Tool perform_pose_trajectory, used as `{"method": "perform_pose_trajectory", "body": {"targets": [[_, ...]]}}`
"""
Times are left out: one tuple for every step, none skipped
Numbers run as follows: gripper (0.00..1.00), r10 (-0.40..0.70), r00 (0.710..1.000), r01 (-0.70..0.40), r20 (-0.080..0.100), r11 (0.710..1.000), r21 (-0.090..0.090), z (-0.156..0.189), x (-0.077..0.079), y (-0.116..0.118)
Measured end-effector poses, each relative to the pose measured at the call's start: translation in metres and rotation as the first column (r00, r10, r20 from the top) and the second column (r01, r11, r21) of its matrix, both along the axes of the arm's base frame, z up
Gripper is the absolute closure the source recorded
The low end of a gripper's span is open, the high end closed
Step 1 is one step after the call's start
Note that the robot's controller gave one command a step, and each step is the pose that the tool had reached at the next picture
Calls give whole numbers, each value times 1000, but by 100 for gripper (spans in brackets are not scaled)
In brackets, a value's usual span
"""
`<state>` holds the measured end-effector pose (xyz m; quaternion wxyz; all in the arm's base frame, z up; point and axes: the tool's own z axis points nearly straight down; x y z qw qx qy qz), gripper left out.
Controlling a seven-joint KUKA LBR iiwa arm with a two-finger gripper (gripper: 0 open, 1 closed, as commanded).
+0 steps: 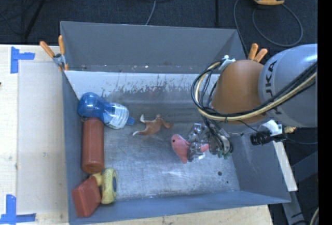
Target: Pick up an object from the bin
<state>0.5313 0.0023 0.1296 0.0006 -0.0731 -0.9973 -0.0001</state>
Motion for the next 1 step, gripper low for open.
{"method": "perform_pose_trajectory", "body": {"targets": [[100,0,1000,0,2,1000,0,12,0,0]]}}
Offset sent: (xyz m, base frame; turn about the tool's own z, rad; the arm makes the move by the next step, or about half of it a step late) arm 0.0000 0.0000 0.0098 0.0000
